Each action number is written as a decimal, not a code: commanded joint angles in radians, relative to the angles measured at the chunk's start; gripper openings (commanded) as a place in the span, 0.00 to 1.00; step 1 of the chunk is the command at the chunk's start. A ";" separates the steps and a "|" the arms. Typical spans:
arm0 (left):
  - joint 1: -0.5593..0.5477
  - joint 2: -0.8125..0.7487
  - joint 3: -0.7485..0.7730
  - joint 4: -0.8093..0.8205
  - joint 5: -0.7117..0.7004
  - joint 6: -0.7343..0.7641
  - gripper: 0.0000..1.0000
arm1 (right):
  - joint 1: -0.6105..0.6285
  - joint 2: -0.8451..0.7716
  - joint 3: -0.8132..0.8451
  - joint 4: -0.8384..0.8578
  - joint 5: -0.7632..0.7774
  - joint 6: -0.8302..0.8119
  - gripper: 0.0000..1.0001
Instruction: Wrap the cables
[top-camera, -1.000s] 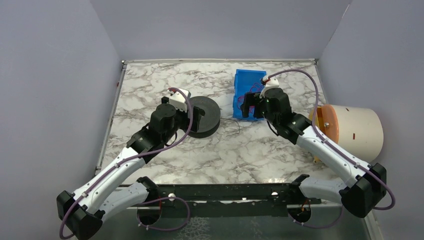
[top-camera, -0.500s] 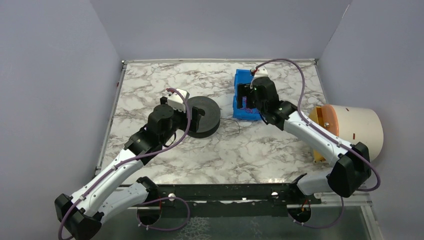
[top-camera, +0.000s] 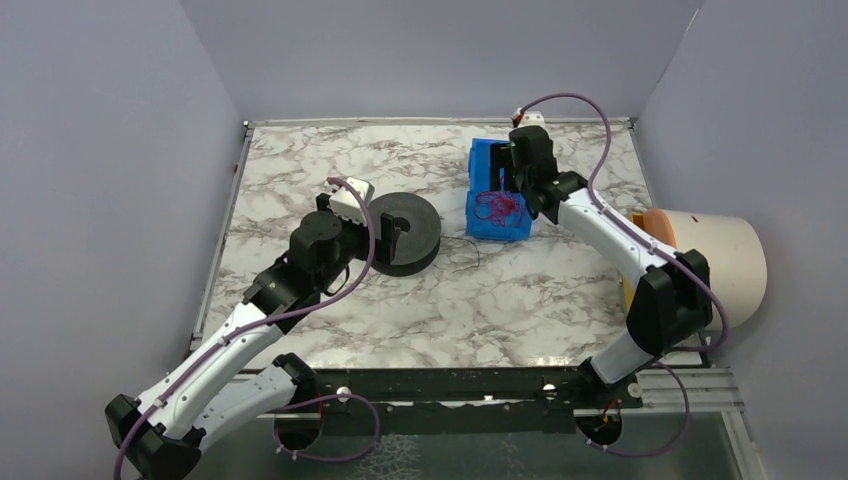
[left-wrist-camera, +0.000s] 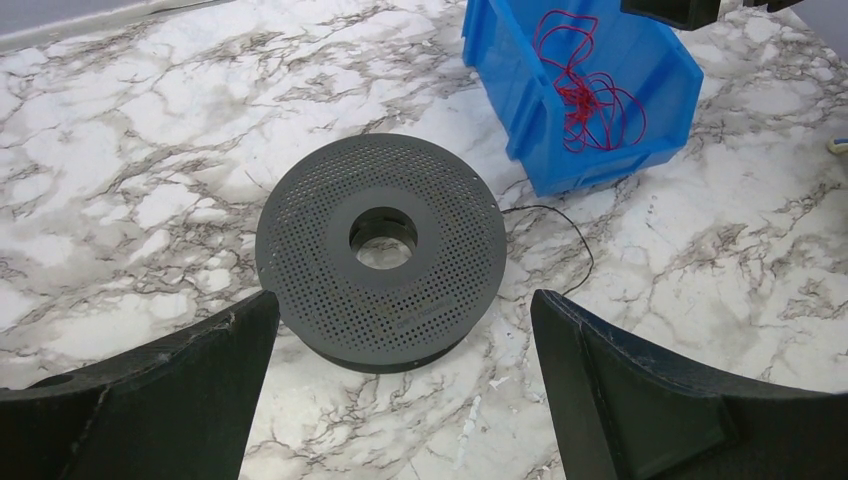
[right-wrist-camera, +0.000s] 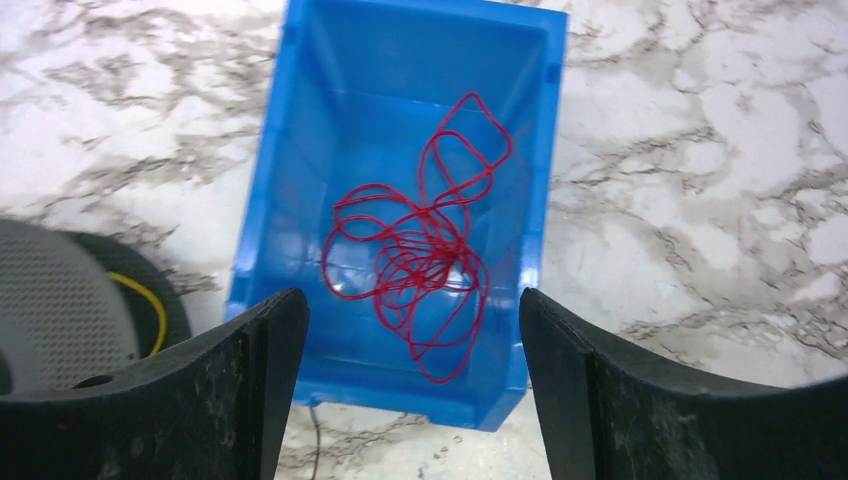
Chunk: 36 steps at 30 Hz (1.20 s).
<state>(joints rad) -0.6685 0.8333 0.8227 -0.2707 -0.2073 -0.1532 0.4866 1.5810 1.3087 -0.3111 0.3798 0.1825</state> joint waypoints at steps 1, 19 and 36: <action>0.004 -0.017 0.029 0.025 0.020 -0.006 0.99 | -0.069 0.046 0.041 -0.041 -0.041 0.028 0.79; 0.004 -0.023 0.029 0.027 0.032 -0.010 0.99 | -0.202 0.162 0.003 -0.030 -0.143 0.120 0.62; 0.004 -0.009 0.026 0.031 0.045 -0.017 0.99 | -0.214 0.206 0.011 -0.039 -0.080 0.080 0.08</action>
<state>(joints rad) -0.6685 0.8276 0.8227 -0.2707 -0.1837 -0.1604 0.2798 1.7702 1.3170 -0.3424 0.2611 0.2855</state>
